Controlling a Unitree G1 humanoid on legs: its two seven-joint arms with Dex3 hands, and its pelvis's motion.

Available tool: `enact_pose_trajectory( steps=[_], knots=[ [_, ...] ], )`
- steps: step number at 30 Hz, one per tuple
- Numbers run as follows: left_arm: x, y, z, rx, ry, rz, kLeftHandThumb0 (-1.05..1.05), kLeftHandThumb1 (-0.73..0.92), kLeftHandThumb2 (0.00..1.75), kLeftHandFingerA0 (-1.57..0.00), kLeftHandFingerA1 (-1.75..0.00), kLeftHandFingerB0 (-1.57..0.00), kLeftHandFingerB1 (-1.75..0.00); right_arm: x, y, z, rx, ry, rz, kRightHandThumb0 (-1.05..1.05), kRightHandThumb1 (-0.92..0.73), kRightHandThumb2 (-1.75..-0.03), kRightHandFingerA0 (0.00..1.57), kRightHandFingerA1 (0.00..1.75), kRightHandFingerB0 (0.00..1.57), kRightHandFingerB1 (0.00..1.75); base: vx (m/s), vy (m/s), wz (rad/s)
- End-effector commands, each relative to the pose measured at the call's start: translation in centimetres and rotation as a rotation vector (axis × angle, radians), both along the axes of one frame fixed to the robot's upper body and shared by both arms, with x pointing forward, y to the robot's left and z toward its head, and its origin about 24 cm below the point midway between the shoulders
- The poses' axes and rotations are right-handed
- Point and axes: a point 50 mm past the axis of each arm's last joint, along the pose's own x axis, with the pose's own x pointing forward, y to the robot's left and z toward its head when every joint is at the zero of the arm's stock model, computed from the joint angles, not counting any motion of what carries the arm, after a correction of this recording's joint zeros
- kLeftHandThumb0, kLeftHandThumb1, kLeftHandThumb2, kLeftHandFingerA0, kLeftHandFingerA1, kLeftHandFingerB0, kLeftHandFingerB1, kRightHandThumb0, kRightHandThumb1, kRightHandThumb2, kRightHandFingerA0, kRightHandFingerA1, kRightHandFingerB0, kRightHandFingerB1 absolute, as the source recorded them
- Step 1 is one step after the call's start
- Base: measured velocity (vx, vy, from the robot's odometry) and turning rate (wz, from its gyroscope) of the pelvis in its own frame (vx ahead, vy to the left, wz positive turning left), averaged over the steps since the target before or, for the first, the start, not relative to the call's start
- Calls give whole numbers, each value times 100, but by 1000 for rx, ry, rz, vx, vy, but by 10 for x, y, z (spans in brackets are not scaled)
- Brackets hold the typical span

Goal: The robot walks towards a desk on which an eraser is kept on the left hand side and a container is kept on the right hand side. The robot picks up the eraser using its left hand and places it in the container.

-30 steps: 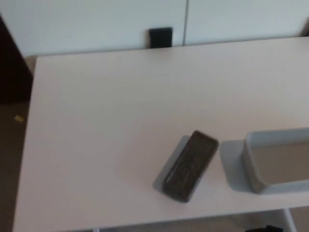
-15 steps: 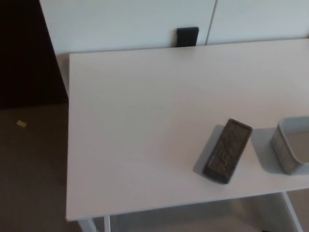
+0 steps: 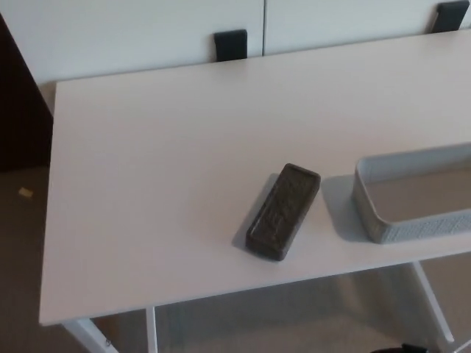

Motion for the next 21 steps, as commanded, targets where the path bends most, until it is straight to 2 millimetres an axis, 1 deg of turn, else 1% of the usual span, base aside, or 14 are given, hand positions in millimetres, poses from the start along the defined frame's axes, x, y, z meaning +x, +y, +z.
enact_pose_trajectory(
  steps=[1, 5, 6, 7, 10, 15, 16, 19, 20, 21],
  knots=[
    [0, 7, 2, 14, 21, -30, -57, 59, 58, -57, -63, -58, -42, 0, -2, 1, 2, 6, 2, -17, -50, -54, 58, 45, 41, 39, -18, 121, -7],
    [-3, 8, 1, 19, 30, -44, -58, 59, 58, -60, -64, -61, -43, -4, -1, 0, 6, 21, -3, -16, -50, -54, 58, 44, 41, 39, 21, 181, -2],
    [-11, 7, 0, 23, 53, -51, -58, 60, 59, -59, -64, -61, -43, -12, -1, -2, 4, 38, -3, -16, -50, -54, 58, 44, 41, 39, -4, 92, 4],
    [-12, 7, 0, 23, 53, -56, -58, 60, 59, -57, -64, -61, -44, -13, -2, -4, 6, 30, -1, -16, -49, -54, 60, 45, 42, 40, 0, 0, 0],
    [-15, 6, 1, 21, 51, -60, -56, 59, 59, -57, -66, -61, -45, -15, -3, -7, 1, 40, 2, -19, -49, -54, 60, 45, 42, 40, 0, 0, 0],
    [-15, 6, 0, 34, 73, -63, -54, 60, 59, -56, -63, -59, -42, -15, -2, -6, -11, 33, 17, -20, -49, -54, 60, 46, 42, 40, -9, -123, 5],
    [-15, 5, 1, 36, 67, -70, -54, 60, 59, -56, -66, -58, -45, -15, -2, -6, -13, 35, 17, -20, -49, -54, 60, 46, 42, 40, -22, -210, 0],
    [-15, 5, 1, 26, 57, -65, -54, 60, 58, -57, -68, -58, -46, -14, -2, -7, -13, 35, 19, -20, -49, -54, 59, 46, 43, 40, -56, -297, -4],
    [-15, 5, 1, 26, 56, -68, -54, 60, 58, -57, -68, -58, -46, -14, -3, -7, -11, 34, 20, -20, -49, -54, 59, 46, 43, 40, 13, -248, -12],
    [-16, 5, -1, 18, 57, -50, -53, 59, 58, -56, -64, -55, -43, -14, -2, -6, -12, 36, 17, -20, -49, -54, 59, 45, 43, 40, -6, -236, 0]
  ],
)
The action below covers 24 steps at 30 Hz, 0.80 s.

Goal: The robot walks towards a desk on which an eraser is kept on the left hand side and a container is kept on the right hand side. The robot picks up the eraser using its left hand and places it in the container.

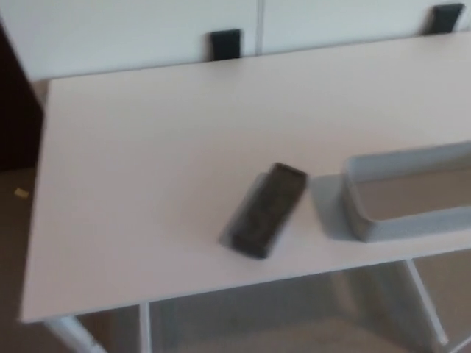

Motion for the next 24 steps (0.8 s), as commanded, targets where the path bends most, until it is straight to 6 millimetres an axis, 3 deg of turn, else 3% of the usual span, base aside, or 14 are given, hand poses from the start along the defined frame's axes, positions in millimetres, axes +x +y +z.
enact_pose_trajectory(
  steps=[1, 2, 3, 4, 5, 6, 10, 12, 18, 24],
  knots=[
    [-1, 3, 0, -3, -6, 7, -52, 58, 58, -55, -65, -53, -42, -1, -3, 2, -17, -15, 13, -21, -49, -54, 60, 45, 43, 40, -8, -223, -6],
    [-1, 3, 0, -9, -8, 14, -52, 58, 58, -55, -65, -51, -43, -1, -3, 2, -20, -17, 15, -21, -49, -54, 59, 45, 43, 40, -41, -214, -1],
    [-1, 3, -2, -29, -2, 37, -55, 43, 87, -52, -69, -42, -55, 0, -4, 2, -17, -18, 12, -21, -49, -54, 59, 46, 43, 40, -26, -134, -4],
    [-1, 3, -2, -55, 2, 55, -53, 56, 57, -54, -63, -47, -41, 0, -4, 2, -12, -15, 7, -20, -49, -54, 59, 45, 42, 40, -28, -87, -4],
    [-2, 3, -2, -83, 2, 69, -53, 56, 57, -54, -63, -47, -41, -1, -4, 2, -8, -12, 2, -20, -49, -54, 59, 45, 42, 40, 0, 0, 0],
    [-1, 3, -3, -153, 6, 106, -62, 40, 84, -52, -68, -39, -52, 0, -6, 1, -9, -12, 1, -20, -50, -54, 58, 45, 42, 40, 0, 0, 0],
    [0, 1, -6, -277, 10, 174, -64, 40, 82, -55, -67, -39, -49, 1, -9, 1, 14, -7, -28, -17, -50, -54, 57, 45, 41, 40, 0, 0, 0],
    [-3, -12, -10, -341, 21, 185, -66, 41, 82, -54, -66, -39, -49, -1, -15, 1, 34, 0, -58, -16, -50, -54, 57, 46, 41, 40, 0, 0, 0],
    [5, -24, -11, -400, 13, 178, -66, 39, 81, -56, -67, -42, -49, -4, -15, -1, 47, 5, -47, -17, -49, -54, 56, 45, 41, 40, 16, 129, -1],
    [6, -30, -9, -437, 18, 149, -60, 40, 82, -49, -67, -40, -52, -11, -11, -1, 52, 6, -22, -18, -49, -54, 57, 44, 41, 40, 23, -169, 7]
  ],
)
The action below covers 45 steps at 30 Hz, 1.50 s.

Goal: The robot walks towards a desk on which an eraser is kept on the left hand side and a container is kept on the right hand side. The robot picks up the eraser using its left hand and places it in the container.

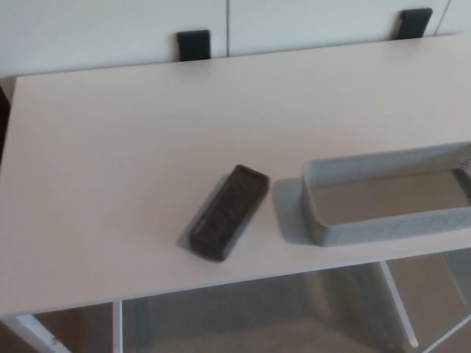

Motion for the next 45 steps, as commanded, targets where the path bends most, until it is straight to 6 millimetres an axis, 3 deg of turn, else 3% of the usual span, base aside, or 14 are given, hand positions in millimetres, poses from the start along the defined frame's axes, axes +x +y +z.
enact_pose_trajectory(
  steps=[1, 6, 7, 17, 18, 24, 25, 40, 41, 42, 43, 44, 45],
  knots=[
    [2, -6, 4, -95, -10, -18, -55, 51, 56, -51, -61, -46, -40, -5, -4, 2, 22, -14, 6, -17, -49, -54, 56, 44, 41, 40, 6, -320, 2],
    [4, -8, 8, -109, -8, -17, -54, 51, 56, -52, -60, -47, -40, -4, -3, 1, 22, -20, 14, -18, -49, -54, 58, 43, 42, 40, 66, -306, 10],
    [4, -8, 9, -106, -7, -19, -59, 40, 82, -49, -66, -40, -51, -5, -2, 1, 27, -24, 14, -17, -49, -54, 58, 43, 42, 40, 5, -247, -4],
    [1, 2, 9, -94, 11, -3, -56, 40, 81, -45, -64, -35, -50, -6, -1, 1, 32, -25, 30, -16, -50, -55, 57, 43, 41, 40, 3, -89, -2],
    [1, 2, 9, -90, 12, -3, -52, 53, 56, -49, -57, -42, -37, -6, -1, 1, 30, -25, 30, -17, -50, -55, 57, 43, 41, 40, 34, 91, -2],
    [2, 6, 11, -63, 9, -26, -53, 54, 56, -50, -57, -42, -37, -7, 2, 0, 38, -28, 28, -16, -51, -55, 57, 43, 41, 40, 19, 8, 1],
    [2, 7, 12, -57, 8, -28, -58, 42, 82, -47, -64, -37, -50, -8, 3, 0, 44, -26, 27, -16, -51, -55, 56, 43, 41, 40, -46, -117, 6],
    [3, 5, 14, -9, -9, -89, -61, 42, 85, -51, -67, -35, -50, -6, 5, -1, 48, -29, 32, -16, -51, -55, 58, 44, 42, 40, -28, -232, 6],
    [5, 4, 15, 3, -15, -102, -59, 54, 57, -54, -61, -44, -40, -4, 5, -1, 48, -34, 30, -15, -50, -54, 58, 44, 43, 40, 0, 0, 0],
    [6, 3, 17, 9, -18, -113, -63, 42, 85, -51, -66, -36, -51, -3, 5, -1, 49, -36, 30, -15, -50, -54, 58, 44, 42, 40, -39, -48, -7],
    [7, 2, 18, 13, -25, -124, -59, 53, 57, -55, -60, -45, -40, -3, 6, -1, 47, -35, 33, -16, -51, -55, 58, 44, 42, 40, -42, -4, -7],
    [7, 1, 19, 19, -29, -132, -60, 41, 85, -52, -67, -38, -52, -3, 6, -1, 44, -32, 33, -16, -50, -55, 58, 44, 42, 40, 0, 0, 0],
    [7, 1, 19, 24, -31, -137, -61, 41, 85, -53, -67, -39, -53, -3, 6, -2, 43, -30, 34, -17, -50, -54, 58, 44, 41, 40, -32, 81, -5]
  ],
)
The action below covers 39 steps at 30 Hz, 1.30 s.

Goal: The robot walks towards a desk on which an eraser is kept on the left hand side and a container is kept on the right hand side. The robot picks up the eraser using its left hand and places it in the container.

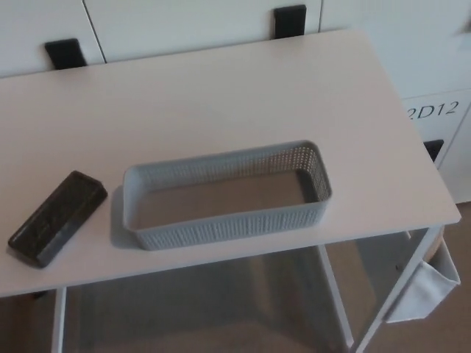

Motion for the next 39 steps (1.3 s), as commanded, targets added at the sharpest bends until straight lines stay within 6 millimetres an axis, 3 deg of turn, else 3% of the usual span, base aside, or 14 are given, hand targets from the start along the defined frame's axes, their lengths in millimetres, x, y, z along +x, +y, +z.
enact_pose_trajectory(
  steps=[1, 2, 13, 14, 24, 25, 26, 28, 29, 30, 31, 34, 36, 39],
  knots=[
    [2, 5, 6, 71, -31, -51, -61, 54, 56, -57, -61, -46, -41, 3, 2, 0, 10, -12, 4, -16, -50, -54, 57, 44, 41, 40, -28, 122, -9],
    [2, 5, 6, 76, -29, -53, -61, 41, 85, -54, -67, -40, -54, 3, 2, 0, 12, -12, 2, -16, -50, -54, 57, 44, 41, 40, 2, 131, -2],
    [0, 11, 4, 81, -9, -30, -59, 42, 85, -55, -68, -40, -54, 0, 4, -2, 16, 6, 10, -16, -51, -55, 56, 44, 41, 40, -14, 114, 3],
    [0, 11, 3, 83, -8, -35, -59, 55, 57, -58, -61, -46, -41, 0, 3, -2, 5, 0, 24, -16, -51, -55, 57, 44, 41, 40, -3, -80, 6],
    [1, 9, 3, 89, -12, -55, -58, 56, 57, -58, -61, -47, -41, -2, 4, -1, -16, -5, 36, -18, -50, -55, 59, 43, 42, 40, 5, -48, 1],
    [-2, 8, 3, 92, -12, -65, -58, 57, 57, -58, -61, -47, -40, -4, 3, -2, -15, -2, 39, -19, -50, -55, 59, 44, 42, 40, 0, 0, 0],
    [-2, 6, 5, 99, -26, -102, -62, 43, 87, -53, -68, -37, -53, -5, 3, -2, -15, -1, 41, -19, -50, -55, 59, 44, 42, 40, 0, 0, 0],
    [-1, 1, 12, 109, -59, -195, -66, 44, 88, -50, -67, -34, -53, -5, 2, -1, -13, 0, 37, -19, -50, -55, 59, 44, 42, 39, 0, 0, 0],
    [6, -8, 23, 99, -101, -326, -77, 49, 89, -49, -63, -29, -48, -1, 1, -1, -17, -6, 31, -20, -50, -55, 59, 43, 41, 39, 0, 0, 0],
    [11, -18, 35, 40, -144, -415, -67, 57, 58, -53, -51, -43, -36, 2, 0, -1, -11, -8, 22, -19, -50, -55, 59, 44, 42, 39, 0, 0, 0],
    [15, -27, 46, -4, -172, -486, -79, 49, 86, -52, -56, -39, -47, 4, -1, -1, -13, -7, 17, -19, -50, -55, 59, 43, 42, 39, 0, 0, 0],
    [15, -48, 74, -57, -251, -615, -72, 59, 59, -53, -43, -41, -35, 0, -2, -3, -16, 5, 24, -18, -51, -55, 59, 44, 42, 40, 0, 0, 0],
    [9, -53, 84, -52, -273, -685, -72, 59, 59, -53, -43, -41, -35, -5, -1, -4, -16, 10, 30, -18, -51, -55, 59, 44, 42, 40, 0, 0, 0],
    [14, -77, 156, -350, -375, -1015, -81, 61, 60, -56, -39, -51, -37, -5, -1, -4, -6, 13, 12, -19, -50, -55, 59, 44, 42, 39, 0, 0, 0]
  ],
)
